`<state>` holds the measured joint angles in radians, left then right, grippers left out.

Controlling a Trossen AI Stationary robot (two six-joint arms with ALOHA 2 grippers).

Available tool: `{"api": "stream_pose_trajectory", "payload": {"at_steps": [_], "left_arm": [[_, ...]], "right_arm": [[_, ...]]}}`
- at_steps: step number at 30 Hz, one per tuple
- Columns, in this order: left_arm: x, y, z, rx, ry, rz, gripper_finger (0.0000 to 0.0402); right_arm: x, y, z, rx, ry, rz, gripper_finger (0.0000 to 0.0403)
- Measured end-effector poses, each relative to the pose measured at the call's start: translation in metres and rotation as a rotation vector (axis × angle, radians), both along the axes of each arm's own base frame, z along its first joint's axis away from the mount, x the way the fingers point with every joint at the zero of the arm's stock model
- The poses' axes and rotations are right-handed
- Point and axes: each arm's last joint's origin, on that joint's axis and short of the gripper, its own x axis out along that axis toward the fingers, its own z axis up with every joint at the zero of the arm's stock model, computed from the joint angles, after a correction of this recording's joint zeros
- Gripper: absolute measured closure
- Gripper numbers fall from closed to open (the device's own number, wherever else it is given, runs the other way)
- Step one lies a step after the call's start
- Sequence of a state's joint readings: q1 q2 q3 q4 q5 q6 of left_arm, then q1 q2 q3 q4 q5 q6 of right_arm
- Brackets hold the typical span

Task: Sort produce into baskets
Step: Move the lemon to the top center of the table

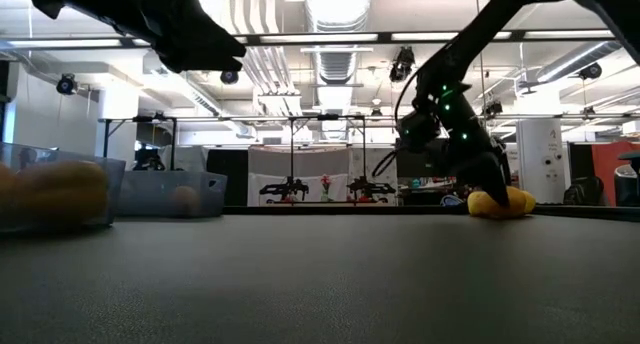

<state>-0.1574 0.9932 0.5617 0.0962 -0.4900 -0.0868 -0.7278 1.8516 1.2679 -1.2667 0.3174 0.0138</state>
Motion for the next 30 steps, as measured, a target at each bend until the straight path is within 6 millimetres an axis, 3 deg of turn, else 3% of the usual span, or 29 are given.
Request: {"api": "stream_pose_trajectory", "payload": {"at_steps": [8,18,23,30], "left_arm": [[0.000,0.000,0.001,-0.002,-0.013,0.000,0.0132],[0.001,0.000,0.002,-0.004,-0.019,0.000,0.0132],[0.001,0.000,0.002,0.007,-0.020,-0.004,0.0132],[0.002,0.000,0.005,0.035,-0.045,-0.013,0.0132]], "right_arm": [[0.000,-0.005,-0.014,0.005,0.009,-0.004,0.0050],[0.008,-0.003,-0.012,0.009,-0.057,-0.051,0.0177],[0.039,0.014,0.016,0.031,-0.102,0.004,0.0177],[0.109,0.051,0.067,-0.113,-0.359,0.230,0.0170]]}}
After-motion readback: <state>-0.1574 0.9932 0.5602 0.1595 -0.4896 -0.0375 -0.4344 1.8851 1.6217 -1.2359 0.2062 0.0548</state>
